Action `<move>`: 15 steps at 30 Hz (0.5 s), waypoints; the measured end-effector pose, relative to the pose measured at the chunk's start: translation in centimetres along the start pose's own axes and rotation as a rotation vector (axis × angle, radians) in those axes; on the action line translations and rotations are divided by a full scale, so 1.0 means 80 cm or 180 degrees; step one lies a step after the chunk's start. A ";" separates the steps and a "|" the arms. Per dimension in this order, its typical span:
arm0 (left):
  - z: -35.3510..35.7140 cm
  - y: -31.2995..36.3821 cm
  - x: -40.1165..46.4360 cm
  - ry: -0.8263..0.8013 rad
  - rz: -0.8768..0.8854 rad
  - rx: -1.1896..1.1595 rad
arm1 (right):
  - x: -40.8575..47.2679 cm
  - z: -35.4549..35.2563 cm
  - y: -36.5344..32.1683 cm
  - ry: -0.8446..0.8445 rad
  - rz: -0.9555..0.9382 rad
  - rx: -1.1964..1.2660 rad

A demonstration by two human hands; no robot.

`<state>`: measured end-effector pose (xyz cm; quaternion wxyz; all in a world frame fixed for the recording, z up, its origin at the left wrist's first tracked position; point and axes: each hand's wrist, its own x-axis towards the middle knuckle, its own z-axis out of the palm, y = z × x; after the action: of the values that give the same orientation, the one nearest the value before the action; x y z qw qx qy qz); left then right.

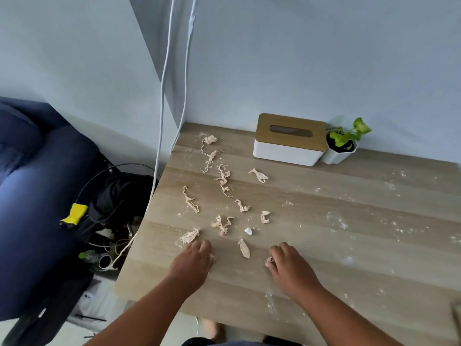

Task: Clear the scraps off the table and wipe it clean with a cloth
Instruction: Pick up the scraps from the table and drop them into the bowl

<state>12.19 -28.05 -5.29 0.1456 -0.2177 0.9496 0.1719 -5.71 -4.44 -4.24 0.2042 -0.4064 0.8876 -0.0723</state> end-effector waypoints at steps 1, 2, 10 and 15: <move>-0.001 -0.002 0.004 -0.0151 0.0090 0.0164 | 0.000 0.004 -0.006 0.0052 -0.0037 -0.0061; -0.002 -0.003 0.007 -0.0260 0.0141 0.0247 | 0.000 0.006 -0.011 0.0085 -0.0049 -0.0118; -0.043 -0.017 0.019 -0.0156 0.0495 -0.0236 | 0.013 -0.008 -0.047 0.0133 0.0673 0.0515; -0.083 -0.047 0.036 -0.0001 0.0077 -0.0591 | 0.026 -0.009 -0.064 0.0022 0.0424 0.0701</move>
<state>10.09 -34.87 -1.30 0.1229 -0.2187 0.9322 0.2610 -3.73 -9.41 -2.73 0.2490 -0.3214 0.9000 -0.1570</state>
